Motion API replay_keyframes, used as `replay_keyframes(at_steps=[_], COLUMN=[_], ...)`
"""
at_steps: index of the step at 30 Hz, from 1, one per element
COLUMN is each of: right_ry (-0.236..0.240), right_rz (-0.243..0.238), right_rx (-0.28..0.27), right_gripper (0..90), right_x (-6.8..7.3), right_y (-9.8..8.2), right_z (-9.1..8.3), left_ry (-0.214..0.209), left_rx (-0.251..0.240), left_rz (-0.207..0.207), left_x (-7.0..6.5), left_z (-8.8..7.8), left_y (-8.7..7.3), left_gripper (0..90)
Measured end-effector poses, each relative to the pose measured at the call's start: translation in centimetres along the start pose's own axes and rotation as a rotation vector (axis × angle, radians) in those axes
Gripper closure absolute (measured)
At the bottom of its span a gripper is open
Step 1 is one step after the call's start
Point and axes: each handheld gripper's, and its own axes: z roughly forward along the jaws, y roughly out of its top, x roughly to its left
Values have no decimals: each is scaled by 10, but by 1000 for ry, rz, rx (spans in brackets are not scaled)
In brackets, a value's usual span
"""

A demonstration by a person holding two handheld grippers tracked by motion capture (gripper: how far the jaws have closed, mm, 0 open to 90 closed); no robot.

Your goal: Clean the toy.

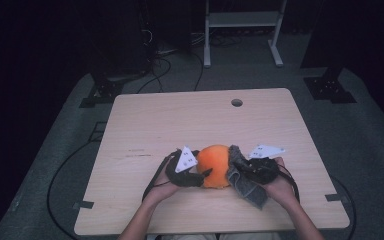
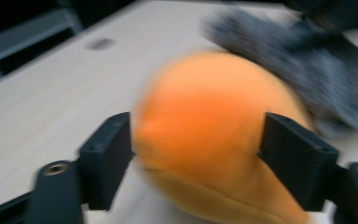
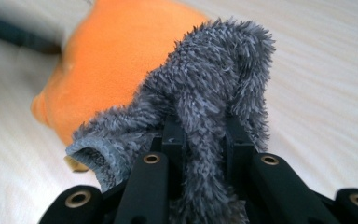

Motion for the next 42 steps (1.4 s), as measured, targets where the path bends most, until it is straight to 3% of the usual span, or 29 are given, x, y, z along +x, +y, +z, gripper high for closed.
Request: replay_keyframes(at_steps=[2, 3, 5, 8, 9, 12, 15, 18, 22, 25, 27, 29, 30, 32, 33, 34, 36, 37, 38, 40, 42], right_ry=[8, 18, 38, -47, -52, -17, 16, 31, -13, 2, 27, 33, 16, 4, 9, 3, -16, -16, -16, -18, -38], right_rz=[-2, -4, -9, -64, -66, -63, -60, -22, -84, -16, 3, -15, -32, -35, -42, -63, -116, -120, -115, -105, -101], right_rx=[10, 16, 44, 72, 58, -7, -26, -14, 60, -14, -37, -8, 7, 3, 3, 5, 20, 22, 24, 30, -7], right_gripper=[742, 742, 740, 737, 737, 736, 734, 738, 736, 736, 736, 737, 740, 744, 746, 747, 747, 747, 747, 747, 747], right_x=[0, 0, -4, -7, -6, -4, -4, -6, -6, -17, -19, -16, -11, -5, -2, 3, 13, 14, 15, 13, 10], right_y=[-5, -8, -14, -21, -22, -13, -5, -11, -18, -11, -3, -3, -5, -9, -11, -13, -19, -21, -24, -30, -27], right_z=[-5, -7, -14, -28, -34, -38, -28, -15, -23, -32, -29, -20, -17, -18, -21, -24, -31, -34, -36, -43, -55], left_ry=[-34, -60, -108, -114, -116, -124, -130, -147, -159, -164, -167, -184, -200, -234, -234, -233, -262, -279, -261, -206, -182], left_rx=[47, 69, 57, 69, 70, 72, 72, 68, 63, 63, 61, 55, 50, 55, 54, 78, 125, 117, 91, 20, -30], left_rz=[-40, -35, -12, 71, 76, 100, 101, 96, 112, 123, 125, 101, 62, -68, -115, -143, -149, -123, -82, 51, 141], left_x=[2, 0, -6, -13, -14, -14, -15, -13, -15, -15, -15, -12, -9, -4, -3, -4, -11, -15, -20, -30, -37], left_z=[7, 10, 13, 13, 13, 13, 12, 12, 12, 11, 11, 9, 8, 9, 11, 14, 21, 22, 21, 15, 11], left_y=[-3, -5, -7, -5, -5, -6, -7, -8, -6, -7, -7, -5, -2, 3, 5, 7, 7, 6, 7, 12, 17], left_gripper=[204, 211, 294, 362, 371, 391, 402, 407, 416, 418, 414, 372, 313, 184, 161, 138, 134, 169, 230, 377, 420])
